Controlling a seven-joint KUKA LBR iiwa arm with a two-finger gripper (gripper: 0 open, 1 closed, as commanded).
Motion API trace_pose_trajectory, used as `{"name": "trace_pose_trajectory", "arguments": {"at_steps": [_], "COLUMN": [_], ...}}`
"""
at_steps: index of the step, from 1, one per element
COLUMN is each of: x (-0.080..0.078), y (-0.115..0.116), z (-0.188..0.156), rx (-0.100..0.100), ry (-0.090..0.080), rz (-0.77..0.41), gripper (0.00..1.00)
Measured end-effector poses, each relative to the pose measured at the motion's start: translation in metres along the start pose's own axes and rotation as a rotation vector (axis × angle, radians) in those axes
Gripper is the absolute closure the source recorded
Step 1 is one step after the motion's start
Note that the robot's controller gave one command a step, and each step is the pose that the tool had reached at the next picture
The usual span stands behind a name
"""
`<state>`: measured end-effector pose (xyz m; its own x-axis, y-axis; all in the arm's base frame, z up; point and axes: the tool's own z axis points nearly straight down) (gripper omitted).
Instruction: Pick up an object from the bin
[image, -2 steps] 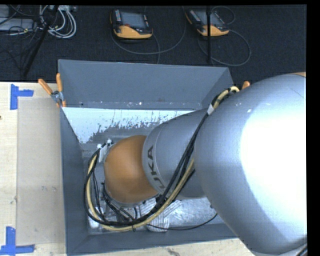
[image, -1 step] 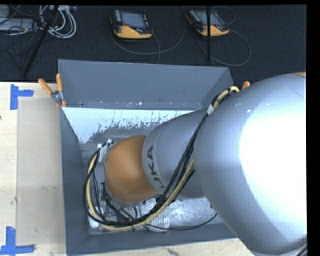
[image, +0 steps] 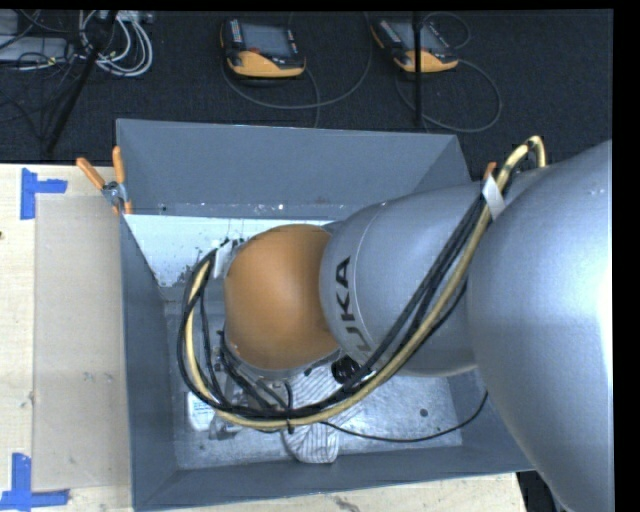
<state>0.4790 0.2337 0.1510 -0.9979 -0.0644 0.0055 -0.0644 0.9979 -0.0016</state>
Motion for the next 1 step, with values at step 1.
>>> {"name": "trace_pose_trajectory", "arguments": {"at_steps": [1], "x": [-0.0061], "y": [-0.0011], "z": [-0.0651], "rx": [0.000], "ry": [-0.003], "rz": [0.000], "gripper": [1.00]}}
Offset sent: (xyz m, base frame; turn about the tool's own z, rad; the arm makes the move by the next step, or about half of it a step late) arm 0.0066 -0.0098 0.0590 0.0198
